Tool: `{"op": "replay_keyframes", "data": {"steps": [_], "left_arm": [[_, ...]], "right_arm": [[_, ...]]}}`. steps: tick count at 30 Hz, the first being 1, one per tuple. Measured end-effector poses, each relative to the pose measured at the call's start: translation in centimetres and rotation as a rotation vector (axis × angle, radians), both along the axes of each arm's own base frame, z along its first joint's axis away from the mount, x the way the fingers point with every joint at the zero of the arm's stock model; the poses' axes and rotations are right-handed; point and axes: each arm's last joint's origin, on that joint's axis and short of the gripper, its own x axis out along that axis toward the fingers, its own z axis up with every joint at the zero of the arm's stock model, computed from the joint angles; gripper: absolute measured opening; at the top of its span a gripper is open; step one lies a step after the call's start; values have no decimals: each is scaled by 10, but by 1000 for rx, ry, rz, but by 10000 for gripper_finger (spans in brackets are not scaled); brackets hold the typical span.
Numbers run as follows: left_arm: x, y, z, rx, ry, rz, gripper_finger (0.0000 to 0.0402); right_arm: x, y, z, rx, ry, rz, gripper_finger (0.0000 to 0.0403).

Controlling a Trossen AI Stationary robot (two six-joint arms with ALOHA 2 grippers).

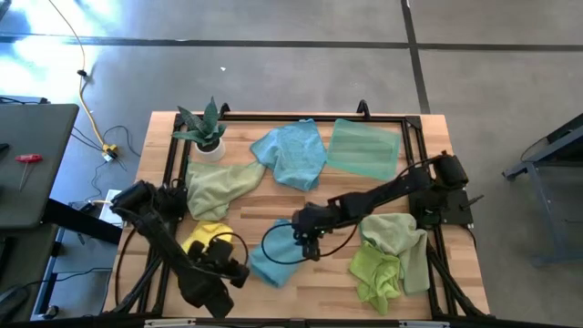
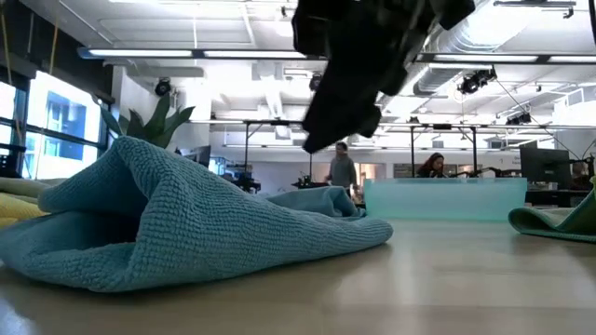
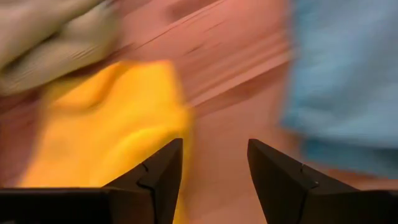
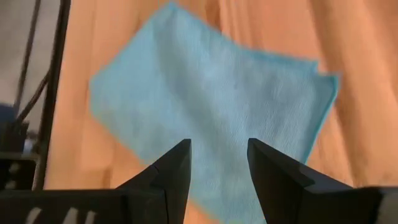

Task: Fold microfiber towels
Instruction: Fold the bottom blue microfiber cloth

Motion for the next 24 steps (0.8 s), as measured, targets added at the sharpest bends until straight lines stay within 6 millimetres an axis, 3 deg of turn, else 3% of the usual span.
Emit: {"op": "replay_keyframes", "data": {"steps": [3,7,11,16,24], "left_arm": [[7,-7,0,57,-132,-121,172],[19,-14,1,165,-303,-251,172],[33,-14,-4,238,-456,-283,172],[49,-9,-26,198,-535,-309,172],[62,-9,-60,80,-563,-295,172]], "right_arm": [[6,0,-1,-5,-56,-42,151],[16,1,-21,-54,-67,-92,151],[22,2,-41,-113,-72,-34,151],[24,2,-56,-174,-52,33,151],[29,-4,-72,-155,-20,-16,151]]}}
